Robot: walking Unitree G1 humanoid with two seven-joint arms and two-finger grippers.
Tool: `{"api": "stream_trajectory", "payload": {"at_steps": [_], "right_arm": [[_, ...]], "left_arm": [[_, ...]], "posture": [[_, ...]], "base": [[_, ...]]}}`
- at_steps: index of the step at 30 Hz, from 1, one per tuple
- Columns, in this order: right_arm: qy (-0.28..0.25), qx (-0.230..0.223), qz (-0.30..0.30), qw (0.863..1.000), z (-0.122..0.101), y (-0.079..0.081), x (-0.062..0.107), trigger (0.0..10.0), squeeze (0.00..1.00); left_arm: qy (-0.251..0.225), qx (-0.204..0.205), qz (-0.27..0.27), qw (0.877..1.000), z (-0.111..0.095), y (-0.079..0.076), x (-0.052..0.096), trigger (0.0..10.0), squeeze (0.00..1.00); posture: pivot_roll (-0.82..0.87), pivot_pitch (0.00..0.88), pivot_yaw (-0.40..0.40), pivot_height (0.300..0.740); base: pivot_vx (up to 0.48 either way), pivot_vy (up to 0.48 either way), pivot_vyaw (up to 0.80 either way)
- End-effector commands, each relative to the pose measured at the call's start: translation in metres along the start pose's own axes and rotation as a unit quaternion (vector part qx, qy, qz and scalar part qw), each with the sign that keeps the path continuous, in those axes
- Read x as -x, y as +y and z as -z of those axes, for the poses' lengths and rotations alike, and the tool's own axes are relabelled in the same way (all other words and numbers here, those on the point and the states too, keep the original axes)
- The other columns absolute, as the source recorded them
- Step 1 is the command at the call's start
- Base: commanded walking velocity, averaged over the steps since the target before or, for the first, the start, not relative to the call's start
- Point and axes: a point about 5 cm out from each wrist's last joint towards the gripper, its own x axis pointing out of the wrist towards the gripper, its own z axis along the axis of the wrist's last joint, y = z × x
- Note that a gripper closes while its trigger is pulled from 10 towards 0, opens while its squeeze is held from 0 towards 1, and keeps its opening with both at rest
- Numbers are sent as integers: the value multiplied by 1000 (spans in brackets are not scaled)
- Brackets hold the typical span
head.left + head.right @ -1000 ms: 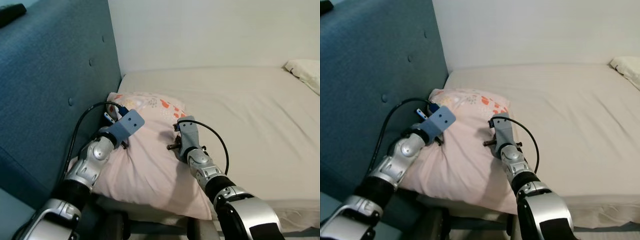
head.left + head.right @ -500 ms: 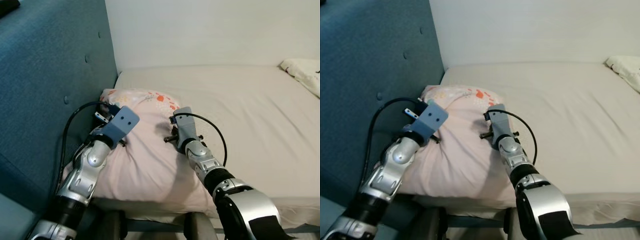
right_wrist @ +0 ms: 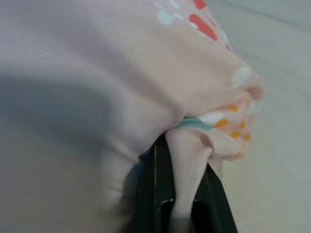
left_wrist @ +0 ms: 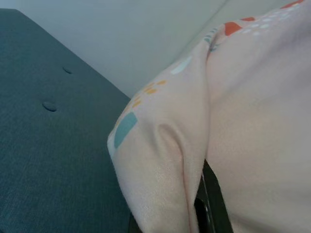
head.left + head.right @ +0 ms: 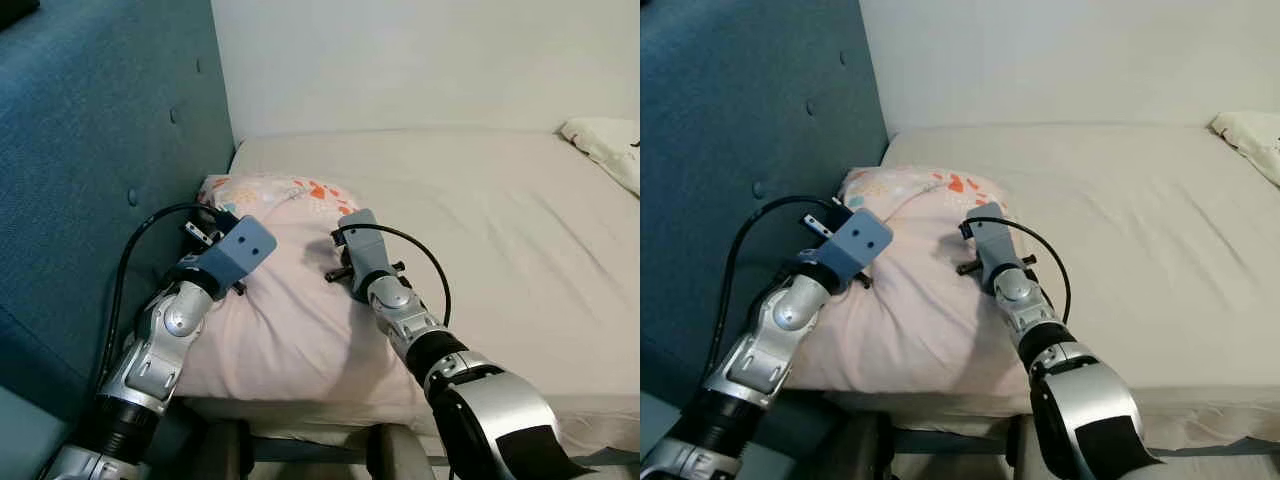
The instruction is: Clean up the room
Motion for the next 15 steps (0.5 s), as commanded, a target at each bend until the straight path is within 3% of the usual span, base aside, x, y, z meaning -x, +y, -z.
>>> {"api": "stream_trajectory", "payload": {"at_steps": [1, 8, 10, 15], "right_arm": [[7, -5, 25, 1000, 7, -12, 2, 10000, 1000], [14, 12, 44, 999, 10, -16, 3, 10000, 1000], [30, 22, 66, 997, 16, -19, 4, 10000, 31], [55, -17, 113, 992, 27, -26, 8, 10000, 0]], "left_arm": [[-31, -24, -27, 999, -13, 17, -1, 10000, 0], [-25, -14, -18, 999, -13, 11, 3, 10000, 0], [-21, -4, -9, 1000, -13, 5, 5, 10000, 0], [-9, 12, 3, 1000, -12, -5, 10, 10000, 0]], "posture": [[215, 198, -36, 612], [211, 193, -32, 612], [207, 191, -31, 612], [199, 189, -27, 612]], "base": [[0, 0, 0], [0, 0, 0], [0, 0, 0], [0, 0, 0]]}}
